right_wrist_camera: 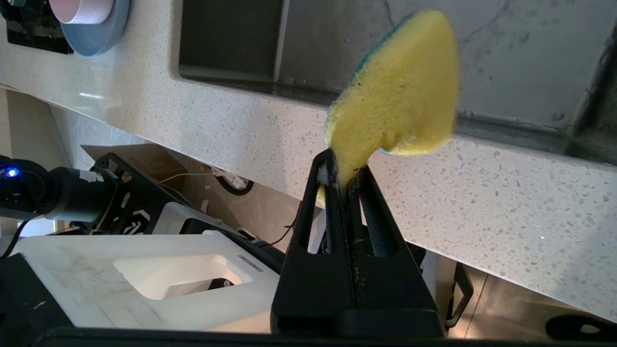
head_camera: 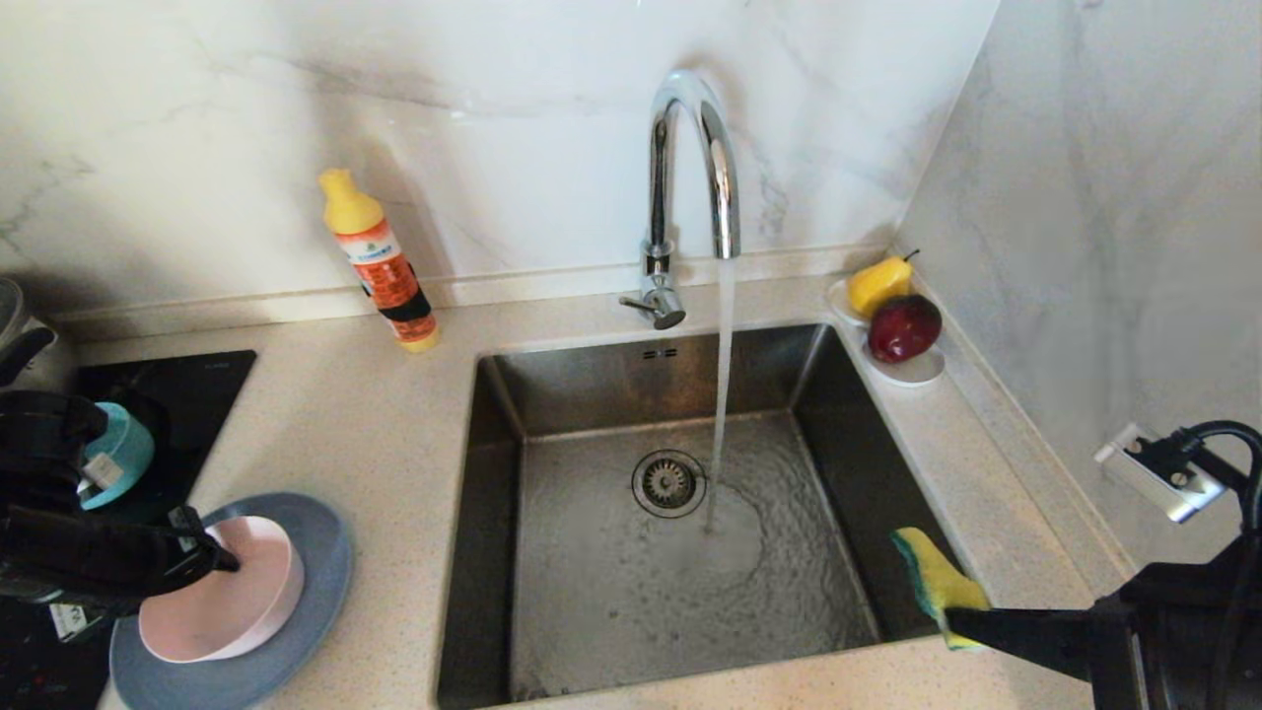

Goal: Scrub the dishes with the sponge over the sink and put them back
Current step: Wash the bowl

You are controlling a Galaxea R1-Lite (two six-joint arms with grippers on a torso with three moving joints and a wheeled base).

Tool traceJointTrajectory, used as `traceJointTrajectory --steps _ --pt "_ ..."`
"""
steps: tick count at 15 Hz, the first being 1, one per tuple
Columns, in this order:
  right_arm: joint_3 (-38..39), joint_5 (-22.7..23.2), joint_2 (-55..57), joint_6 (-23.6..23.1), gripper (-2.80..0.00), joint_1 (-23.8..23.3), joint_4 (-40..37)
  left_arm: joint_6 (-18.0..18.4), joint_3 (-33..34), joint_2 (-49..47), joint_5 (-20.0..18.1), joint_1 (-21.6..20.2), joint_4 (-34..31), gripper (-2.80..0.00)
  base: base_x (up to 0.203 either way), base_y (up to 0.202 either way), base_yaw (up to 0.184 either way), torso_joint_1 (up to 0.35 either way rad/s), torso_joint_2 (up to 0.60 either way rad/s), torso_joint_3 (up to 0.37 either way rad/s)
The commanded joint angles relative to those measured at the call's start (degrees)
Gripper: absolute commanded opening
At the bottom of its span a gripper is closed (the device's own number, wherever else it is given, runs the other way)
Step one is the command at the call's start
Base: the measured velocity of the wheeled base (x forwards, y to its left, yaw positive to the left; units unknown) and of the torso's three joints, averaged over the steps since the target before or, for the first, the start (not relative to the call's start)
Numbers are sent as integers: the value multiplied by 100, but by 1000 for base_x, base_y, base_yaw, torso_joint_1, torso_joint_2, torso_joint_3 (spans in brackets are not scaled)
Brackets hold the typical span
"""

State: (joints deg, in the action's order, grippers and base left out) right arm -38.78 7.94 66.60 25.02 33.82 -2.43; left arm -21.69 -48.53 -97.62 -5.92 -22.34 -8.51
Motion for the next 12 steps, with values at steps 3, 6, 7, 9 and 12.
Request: traceJointTrajectory --steps 3,6,7,9,12 --pt "11 6 11 12 -280 2 -4 -11 -150 24 -5 -163 -24 -280 0 0 0 0 0 0" --pt "-7 6 55 12 -280 2 -4 24 -271 66 -6 -346 -86 -280 0 0 0 0 0 0" --pt "2 6 72 12 -280 2 -4 24 -262 85 -14 -358 -98 -280 0 0 0 0 0 0" --pt "20 15 90 12 -280 20 -4 36 -265 143 -14 -393 -124 -280 0 0 0 0 0 0" --pt "44 15 108 21 -280 20 -4 36 -446 414 -63 -436 -476 -280 0 0 0 0 0 0"
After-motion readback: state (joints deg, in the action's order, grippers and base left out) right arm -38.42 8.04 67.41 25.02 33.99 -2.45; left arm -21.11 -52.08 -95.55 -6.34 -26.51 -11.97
